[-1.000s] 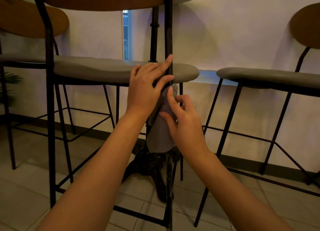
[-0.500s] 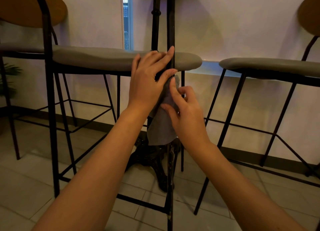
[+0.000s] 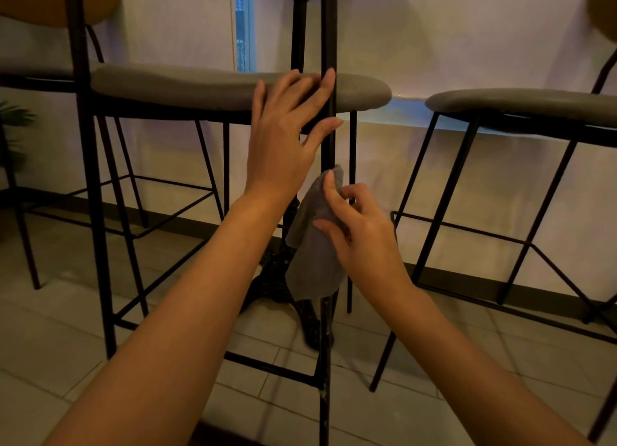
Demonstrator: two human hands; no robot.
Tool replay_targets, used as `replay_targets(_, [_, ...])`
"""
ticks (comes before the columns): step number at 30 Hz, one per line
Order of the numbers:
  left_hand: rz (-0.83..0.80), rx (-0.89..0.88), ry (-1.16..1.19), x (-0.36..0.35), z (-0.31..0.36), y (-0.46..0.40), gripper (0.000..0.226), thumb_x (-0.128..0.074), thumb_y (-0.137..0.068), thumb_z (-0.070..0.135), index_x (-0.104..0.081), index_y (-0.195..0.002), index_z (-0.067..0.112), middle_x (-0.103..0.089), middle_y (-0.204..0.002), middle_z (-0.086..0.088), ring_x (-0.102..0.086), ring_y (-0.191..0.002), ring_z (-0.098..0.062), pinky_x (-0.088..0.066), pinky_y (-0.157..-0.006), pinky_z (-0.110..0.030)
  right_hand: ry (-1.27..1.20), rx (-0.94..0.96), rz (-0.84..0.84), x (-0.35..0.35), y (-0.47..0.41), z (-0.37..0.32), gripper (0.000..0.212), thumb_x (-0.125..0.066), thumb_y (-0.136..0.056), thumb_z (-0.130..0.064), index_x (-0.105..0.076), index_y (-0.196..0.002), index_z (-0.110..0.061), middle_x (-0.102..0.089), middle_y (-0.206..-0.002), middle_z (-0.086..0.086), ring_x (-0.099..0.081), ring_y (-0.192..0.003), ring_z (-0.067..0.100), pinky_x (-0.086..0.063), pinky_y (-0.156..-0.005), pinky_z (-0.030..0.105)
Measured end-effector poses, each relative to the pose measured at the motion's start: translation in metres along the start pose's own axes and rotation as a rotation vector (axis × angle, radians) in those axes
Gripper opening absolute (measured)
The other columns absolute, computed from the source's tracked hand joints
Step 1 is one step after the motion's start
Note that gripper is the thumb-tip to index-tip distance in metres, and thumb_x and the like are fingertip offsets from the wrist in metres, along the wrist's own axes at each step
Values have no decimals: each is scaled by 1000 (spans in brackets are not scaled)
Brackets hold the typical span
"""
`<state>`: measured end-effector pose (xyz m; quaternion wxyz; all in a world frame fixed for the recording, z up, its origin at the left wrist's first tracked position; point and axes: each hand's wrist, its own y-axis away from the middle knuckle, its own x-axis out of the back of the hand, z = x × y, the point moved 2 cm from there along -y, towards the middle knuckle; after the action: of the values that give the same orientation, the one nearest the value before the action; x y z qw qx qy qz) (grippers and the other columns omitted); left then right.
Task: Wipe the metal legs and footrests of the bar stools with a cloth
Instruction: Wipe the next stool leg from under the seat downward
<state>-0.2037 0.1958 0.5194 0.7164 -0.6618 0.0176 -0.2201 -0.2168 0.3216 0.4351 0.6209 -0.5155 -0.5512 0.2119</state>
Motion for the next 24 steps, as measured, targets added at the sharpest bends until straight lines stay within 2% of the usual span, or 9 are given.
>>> replay_targets(8, [9,0,16,-4,1,12,50,-49,-89,33,-41,-136,16,-44,-141,-3,-25,-138,-23,-2,-114,-41,-25,-29,31,-9,7,1,63,-65,-84,-9,-35,-139,-2,-51,-105,13,-40,-81,3,-38,-78,14])
replay_targets(13, [7,6,15,-6,3,17,52,-52,-89,32,-41,-136,13,-40,-144,-7,-21,-139,-27,-3,-114,-43,-19,-41,-8,-12,20,1,65,-64,-84,-11,-32,-140,-3,-51,-107,14,-42,-80,7,-40,-77,18])
replay_targets(17, [-31,3,12,-6,4,24,57,-52,-88,37,-38,-138,12,-34,-147,-9,-15,-140,-29,-8,-115,-44,-20,-30,9,-9,14,0,64,-64,-84,-11,-34,-139,-4,-51,-104,14,-39,-78,4,-36,-75,14])
replay_targets(18, [-30,1,-2,-6,3,27,57,-54,-87,36,-38,-138,14,-32,-148,-9,-13,-140,-29,-10,-116,-41,-21,-33,14,-8,12,-1,63,-65,-84,-10,-34,-139,-5,-52,-104,13,-39,-78,4,-36,-76,13])
replay_targets(21, [10,-11,-83,-4,0,35,53,-57,-85,36,-44,-134,21,-21,-146,1,-14,-135,-25,-5,-112,-12,-23,-29,-5,-5,10,-1,65,-66,-83,-11,-34,-139,-6,-51,-106,13,-40,-80,5,-35,-76,13])
replay_targets(22, [7,-4,-102,-3,-2,37,53,-58,-85,38,-45,-134,24,-18,-142,6,-15,-131,-23,-7,-108,-7,-23,-26,-15,-6,11,0,66,-66,-83,-12,-33,-140,-6,-51,-106,12,-39,-81,4,-35,-76,13])
replay_targets(24, [-28,17,-115,-2,-4,40,54,-58,-84,41,-44,-134,27,-17,-138,10,-17,-127,-20,-13,-104,-9,-25,-24,-33,-7,16,1,67,-66,-83,-13,-32,-140,-7,-50,-108,12,-36,-80,2,-34,-75,12])
